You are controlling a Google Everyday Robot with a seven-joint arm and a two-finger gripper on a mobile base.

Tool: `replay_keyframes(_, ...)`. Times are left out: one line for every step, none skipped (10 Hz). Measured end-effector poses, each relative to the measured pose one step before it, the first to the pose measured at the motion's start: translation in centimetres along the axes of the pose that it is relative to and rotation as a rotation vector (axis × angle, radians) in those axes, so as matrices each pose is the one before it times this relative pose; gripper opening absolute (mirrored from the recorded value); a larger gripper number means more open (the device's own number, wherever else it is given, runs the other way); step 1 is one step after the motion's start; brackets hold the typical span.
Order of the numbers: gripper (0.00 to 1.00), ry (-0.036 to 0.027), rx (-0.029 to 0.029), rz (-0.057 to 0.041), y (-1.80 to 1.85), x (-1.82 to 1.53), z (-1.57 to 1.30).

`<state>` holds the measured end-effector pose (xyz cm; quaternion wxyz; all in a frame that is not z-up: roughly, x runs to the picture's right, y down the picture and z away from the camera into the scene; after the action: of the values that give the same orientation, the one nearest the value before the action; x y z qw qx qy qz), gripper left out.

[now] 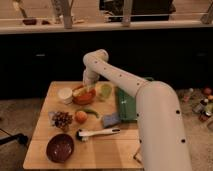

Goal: Place banana in red bowl

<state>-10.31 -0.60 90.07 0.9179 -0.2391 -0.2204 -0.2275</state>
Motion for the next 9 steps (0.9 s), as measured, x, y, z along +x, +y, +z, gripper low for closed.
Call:
replay_keyframes(0.00,-0.01067,0.00509,-0.01441,-0.517,0.194,0.081)
replay_keyframes(0.00,-0.00530,0.01008,-0.01038,-0.362,0.188,-0.018)
replay_keyframes(0.00,-0.00823,0.02367,-0.01380,-0.490,-0.009,-0.061)
replay_keyframes(0.00,-0.00528,0.01543,-0.00787,-0.336,0.023,-0.044)
replay_keyframes(0.00,-0.00661,0.01068,-0.00197,-0.338,0.088,0.027)
replay_keyframes(0.04,-0.00442,0.00579,0.00316,-0.275,0.151,0.042)
replay_keyframes(0.14,-0.00405,0.00205,0.00369,-0.166,0.059,0.170)
replay_keyframes(0.24,-0.00063,0.00246,0.00492,0.007,0.152,0.042)
replay_keyframes(0.32,0.00018,0.00320,0.00676,0.071,0.242,-0.029)
